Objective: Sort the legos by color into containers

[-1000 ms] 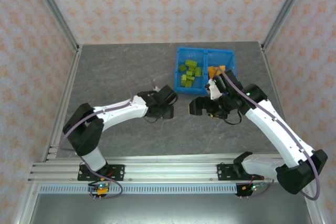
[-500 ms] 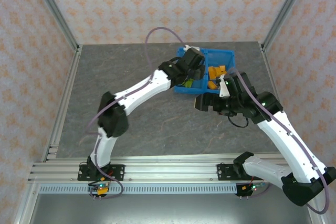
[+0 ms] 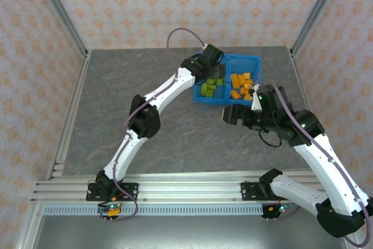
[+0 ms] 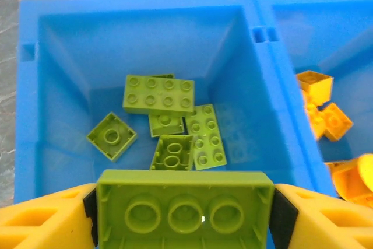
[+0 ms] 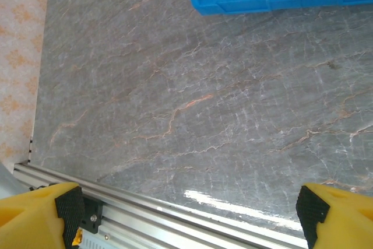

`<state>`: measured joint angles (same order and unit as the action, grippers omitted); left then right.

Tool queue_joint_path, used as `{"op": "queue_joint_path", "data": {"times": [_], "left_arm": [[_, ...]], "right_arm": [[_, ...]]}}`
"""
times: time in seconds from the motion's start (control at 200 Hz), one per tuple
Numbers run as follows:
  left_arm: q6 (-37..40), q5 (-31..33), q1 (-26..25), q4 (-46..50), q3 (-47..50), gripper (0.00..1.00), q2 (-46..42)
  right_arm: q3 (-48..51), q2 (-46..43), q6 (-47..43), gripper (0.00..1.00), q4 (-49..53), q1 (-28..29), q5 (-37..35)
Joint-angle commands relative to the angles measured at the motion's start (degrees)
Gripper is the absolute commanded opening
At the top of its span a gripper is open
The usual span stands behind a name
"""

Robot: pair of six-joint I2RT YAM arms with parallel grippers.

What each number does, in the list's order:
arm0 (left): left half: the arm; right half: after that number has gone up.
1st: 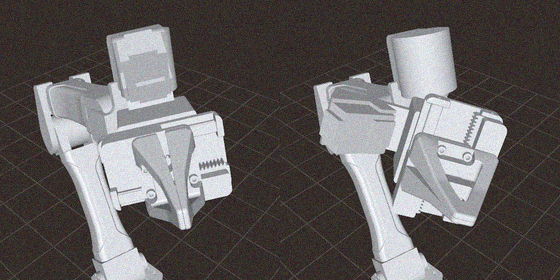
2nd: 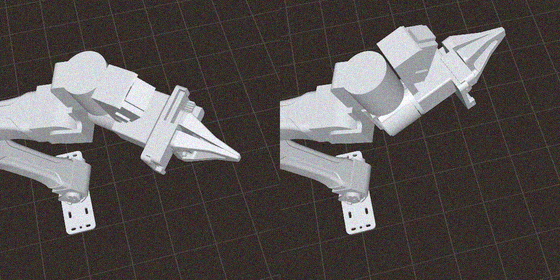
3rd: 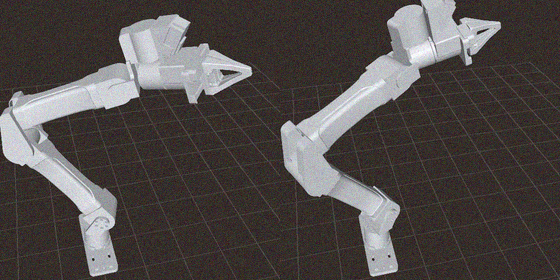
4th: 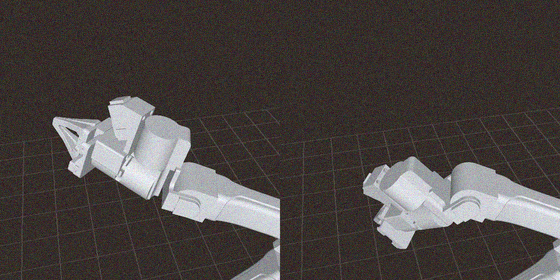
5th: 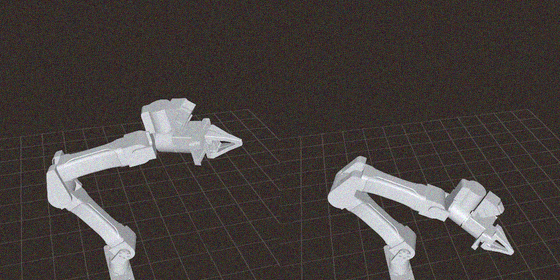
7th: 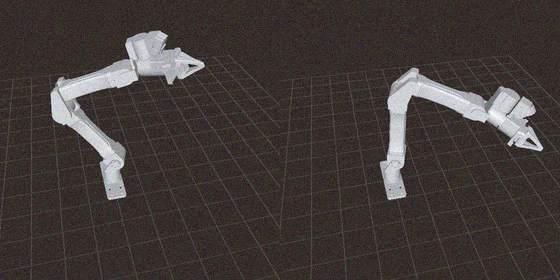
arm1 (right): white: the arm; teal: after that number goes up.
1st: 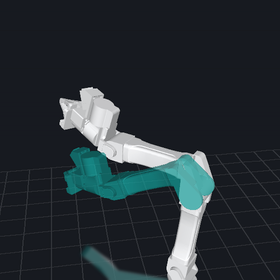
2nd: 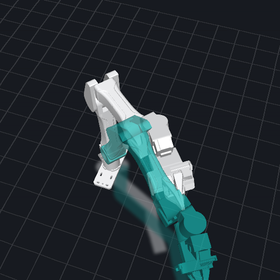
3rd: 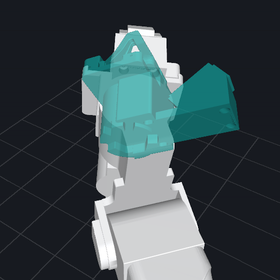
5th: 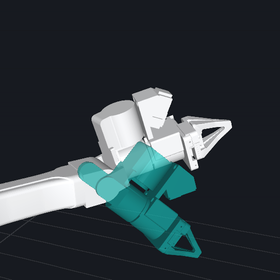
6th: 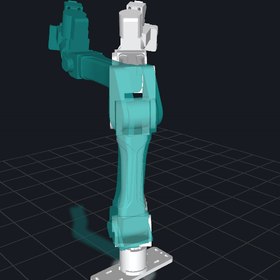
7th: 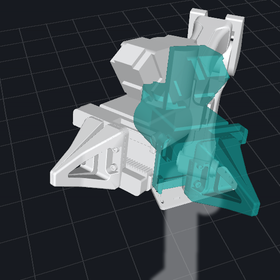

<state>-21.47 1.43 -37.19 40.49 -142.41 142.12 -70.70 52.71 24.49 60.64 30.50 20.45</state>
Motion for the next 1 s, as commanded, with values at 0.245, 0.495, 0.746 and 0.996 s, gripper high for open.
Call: {"op": "queue_joint_path", "data": {"times": [0.245,0.495,0.746,0.996], "left_arm": [[-0.8,-2.5,-1.0,2.4,-1.3,0.89,-10.0],[2.6,-2.9,-3.7,-6.8,22.2,0.9,-31.0],[8.8,5.7,-4.3,-15.6,55.0,0.95,-58.5],[12.9,24.8,-4.2,-17.0,79.5,1.0,-81.0]], "right_arm": [[0.9,-0.6,1.3,0.95,-0.1,-0.1,-8.4],[6.2,-4.5,3.1,0.99,-1.1,-1.6,-25.5],[22.2,-8.9,-0.1,0.99,-20.5,-6.1,-47.9],[35.4,-0.7,-1.4,0.99,-44.0,-18.3,-53.4]]}}
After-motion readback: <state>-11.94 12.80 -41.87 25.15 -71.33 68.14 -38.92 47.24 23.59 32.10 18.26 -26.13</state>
